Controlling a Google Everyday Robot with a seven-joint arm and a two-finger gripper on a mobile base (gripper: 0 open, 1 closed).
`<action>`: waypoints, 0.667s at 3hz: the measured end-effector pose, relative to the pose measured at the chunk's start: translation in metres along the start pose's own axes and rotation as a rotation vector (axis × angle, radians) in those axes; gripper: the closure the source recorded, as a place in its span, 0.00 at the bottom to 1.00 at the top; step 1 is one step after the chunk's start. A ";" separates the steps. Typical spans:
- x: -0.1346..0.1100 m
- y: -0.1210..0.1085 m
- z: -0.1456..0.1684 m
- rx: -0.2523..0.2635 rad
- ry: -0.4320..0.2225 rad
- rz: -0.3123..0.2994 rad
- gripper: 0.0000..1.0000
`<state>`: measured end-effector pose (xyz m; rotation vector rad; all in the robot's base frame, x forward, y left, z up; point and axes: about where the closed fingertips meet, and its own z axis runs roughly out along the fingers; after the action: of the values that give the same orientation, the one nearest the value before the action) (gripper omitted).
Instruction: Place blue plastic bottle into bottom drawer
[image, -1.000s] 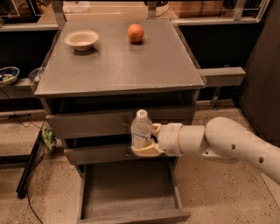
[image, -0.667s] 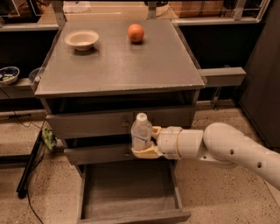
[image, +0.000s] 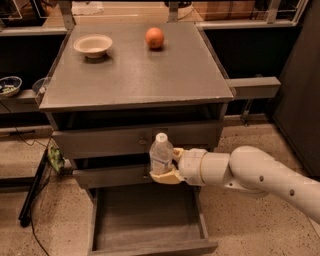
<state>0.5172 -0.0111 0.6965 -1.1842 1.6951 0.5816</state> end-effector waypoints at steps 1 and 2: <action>0.044 0.001 0.019 0.055 0.028 0.050 1.00; 0.045 0.001 0.019 0.055 0.028 0.050 1.00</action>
Offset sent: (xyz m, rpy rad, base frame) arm 0.0052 -0.0106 -0.0687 -0.0171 0.0394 -0.1103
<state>0.5216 -0.0156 0.6485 -1.1187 1.7577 0.5475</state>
